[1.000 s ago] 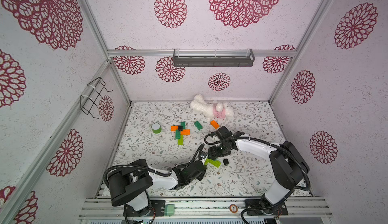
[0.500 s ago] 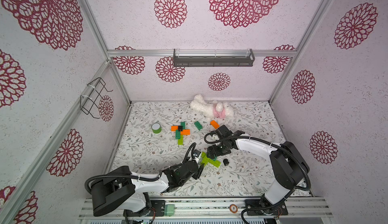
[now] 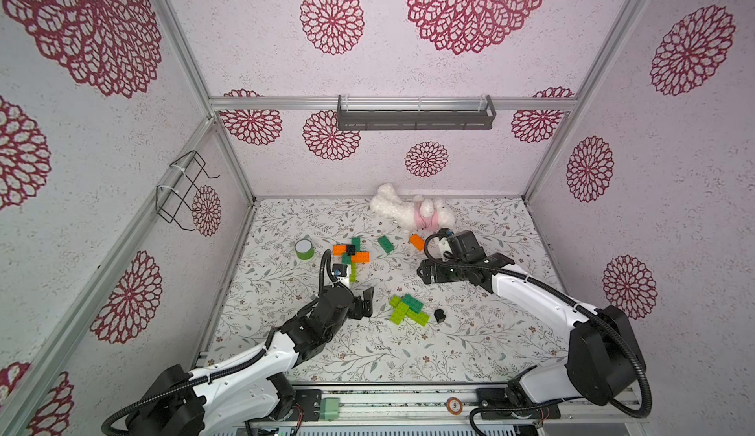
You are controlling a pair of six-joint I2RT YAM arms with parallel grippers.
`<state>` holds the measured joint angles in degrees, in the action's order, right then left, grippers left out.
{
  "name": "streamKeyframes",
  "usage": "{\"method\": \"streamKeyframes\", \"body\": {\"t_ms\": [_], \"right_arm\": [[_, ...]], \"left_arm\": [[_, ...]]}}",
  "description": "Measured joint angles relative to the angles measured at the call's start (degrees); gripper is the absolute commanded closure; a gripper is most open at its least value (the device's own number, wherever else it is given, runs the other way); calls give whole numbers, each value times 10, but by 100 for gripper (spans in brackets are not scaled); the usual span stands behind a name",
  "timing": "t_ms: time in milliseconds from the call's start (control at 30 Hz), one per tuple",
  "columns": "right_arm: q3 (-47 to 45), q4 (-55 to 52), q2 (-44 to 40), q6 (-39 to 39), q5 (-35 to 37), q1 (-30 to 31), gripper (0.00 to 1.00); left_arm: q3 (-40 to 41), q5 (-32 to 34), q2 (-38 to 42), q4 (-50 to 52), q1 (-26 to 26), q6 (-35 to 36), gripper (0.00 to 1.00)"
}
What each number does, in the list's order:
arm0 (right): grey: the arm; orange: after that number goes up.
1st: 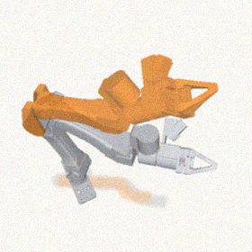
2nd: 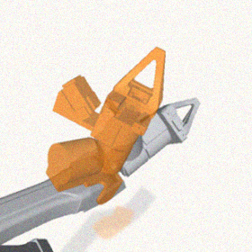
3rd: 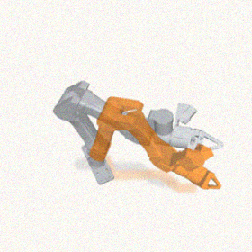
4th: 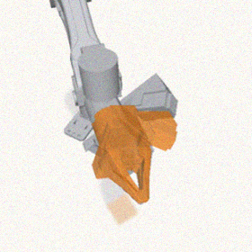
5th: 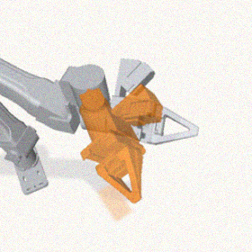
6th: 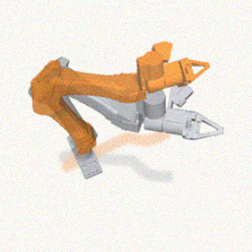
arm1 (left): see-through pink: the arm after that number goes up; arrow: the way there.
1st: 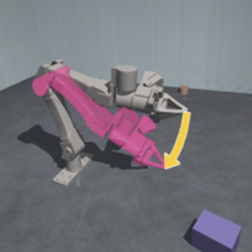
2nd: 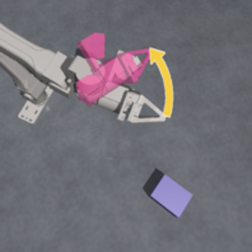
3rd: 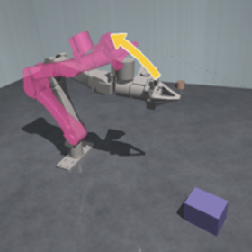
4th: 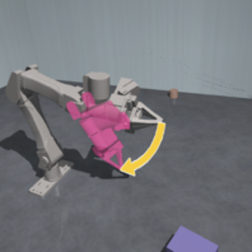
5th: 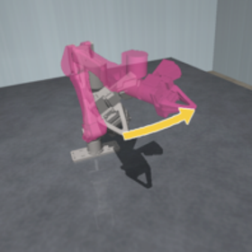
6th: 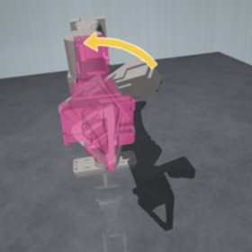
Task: Assemble a small pinwheel with lego
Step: Pick up the lego brick from the center of the board.
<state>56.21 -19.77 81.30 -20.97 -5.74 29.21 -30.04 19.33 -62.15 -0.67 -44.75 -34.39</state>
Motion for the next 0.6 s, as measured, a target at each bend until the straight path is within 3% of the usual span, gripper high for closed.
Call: {"method": "streamKeyframes", "body": {"t_ms": [200, 333, 600], "right_arm": [[-32, 26, -20, -17, 28, -8, 1], [-56, 30, -53, -20, 36, -13, 1], [-103, 38, -121, -21, 17, -21, 1]], "left_arm": [[-213, -42, -193, 75, 13, -48, 2], [-354, -57, -345, 129, 13, -87, 13], [-542, -12, -554, 237, 20, -148, 18]]}}
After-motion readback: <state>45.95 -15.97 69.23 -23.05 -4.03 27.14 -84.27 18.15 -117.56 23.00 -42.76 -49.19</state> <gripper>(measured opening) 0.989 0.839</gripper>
